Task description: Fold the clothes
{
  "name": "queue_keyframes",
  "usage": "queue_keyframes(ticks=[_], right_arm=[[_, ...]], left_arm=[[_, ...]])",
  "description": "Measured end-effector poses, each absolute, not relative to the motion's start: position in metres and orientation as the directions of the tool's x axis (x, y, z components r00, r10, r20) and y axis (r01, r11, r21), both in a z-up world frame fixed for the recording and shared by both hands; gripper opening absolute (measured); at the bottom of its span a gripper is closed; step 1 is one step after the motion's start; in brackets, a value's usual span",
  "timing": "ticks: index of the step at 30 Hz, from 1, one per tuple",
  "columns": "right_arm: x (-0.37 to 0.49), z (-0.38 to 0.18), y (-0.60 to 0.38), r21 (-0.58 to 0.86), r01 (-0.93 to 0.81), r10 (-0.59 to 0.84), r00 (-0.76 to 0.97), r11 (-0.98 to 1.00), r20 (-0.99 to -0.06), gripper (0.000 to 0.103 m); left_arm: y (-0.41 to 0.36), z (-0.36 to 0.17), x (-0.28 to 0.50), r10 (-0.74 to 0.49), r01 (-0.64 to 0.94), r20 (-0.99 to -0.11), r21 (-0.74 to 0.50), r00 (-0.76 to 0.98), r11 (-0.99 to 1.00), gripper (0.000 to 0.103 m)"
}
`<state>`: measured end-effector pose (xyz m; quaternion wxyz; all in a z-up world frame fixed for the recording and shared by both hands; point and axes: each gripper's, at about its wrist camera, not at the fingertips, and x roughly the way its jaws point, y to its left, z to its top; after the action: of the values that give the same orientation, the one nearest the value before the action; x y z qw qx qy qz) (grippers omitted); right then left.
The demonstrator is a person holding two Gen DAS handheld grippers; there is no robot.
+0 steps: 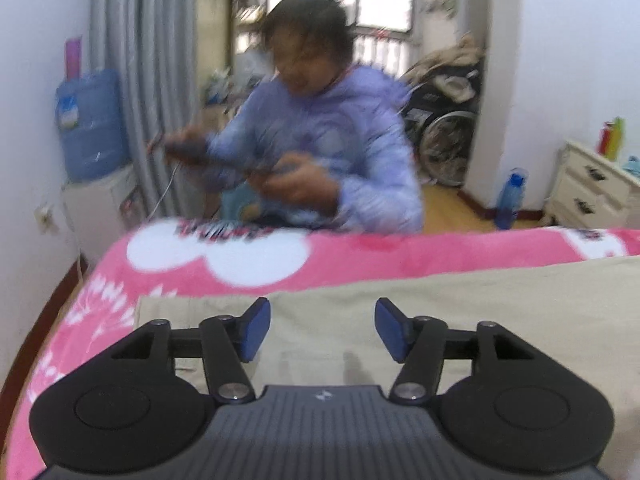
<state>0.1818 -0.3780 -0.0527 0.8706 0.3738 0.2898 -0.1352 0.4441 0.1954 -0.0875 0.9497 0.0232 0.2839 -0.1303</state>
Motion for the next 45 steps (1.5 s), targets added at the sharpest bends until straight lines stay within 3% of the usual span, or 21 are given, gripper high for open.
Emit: queue_keyframes(ticks=[2,7,10,14,21,26,32,33,38,45], right_arm=[[0.204,-0.084,-0.362,0.621,0.441,0.048,0.790,0.648,-0.612,0.048],[0.232,-0.120,-0.376,0.688,0.497,-0.034,0.823,0.529,-0.567,0.047],[0.240,-0.126,-0.406,0.718,0.545,-0.121,0.824,0.433,-0.554,0.041],[0.241,-0.132,-0.444,0.738,0.607,-0.198,0.795,0.296,-0.574,0.034],[0.252,-0.152,-0.465,0.716,0.666,-0.226,0.746,0.211,-0.627,0.034],[0.259,-0.162,-0.471,0.711,0.670,-0.236,0.742,0.215,-0.627,0.030],[0.263,-0.164,-0.478,0.697,0.683,-0.258,0.729,0.218,-0.634,0.002],[0.263,-0.162,-0.477,0.689,0.686,-0.267,0.727,0.232,-0.633,0.001],[0.259,-0.147,-0.469,0.644,0.695,-0.314,0.719,0.320,-0.620,0.000],[0.261,-0.126,-0.465,0.593,0.695,-0.366,0.719,0.407,-0.591,0.000]], left_arm=[[0.176,-0.072,0.420,-0.320,0.350,-0.506,-0.039,0.801,0.936,0.074],[0.080,-0.074,0.378,-0.578,0.667,-0.550,-0.049,0.603,0.743,0.074],[0.018,-0.097,0.363,-0.632,0.768,-0.604,-0.051,0.485,0.639,0.072],[-0.047,-0.129,0.344,-0.621,0.851,-0.668,0.033,0.409,0.525,0.057],[-0.079,-0.150,0.323,-0.631,0.897,-0.669,0.126,0.392,0.424,0.049],[-0.087,-0.162,0.318,-0.618,0.899,-0.671,0.183,0.410,0.397,0.036],[-0.089,-0.164,0.312,-0.615,0.898,-0.662,0.236,0.428,0.371,0.030],[-0.090,-0.164,0.312,-0.615,0.897,-0.661,0.241,0.430,0.370,0.029],[-0.086,-0.160,0.317,-0.618,0.895,-0.661,0.202,0.424,0.398,0.005],[-0.073,-0.141,0.320,-0.661,0.909,-0.645,0.134,0.383,0.395,0.003]])
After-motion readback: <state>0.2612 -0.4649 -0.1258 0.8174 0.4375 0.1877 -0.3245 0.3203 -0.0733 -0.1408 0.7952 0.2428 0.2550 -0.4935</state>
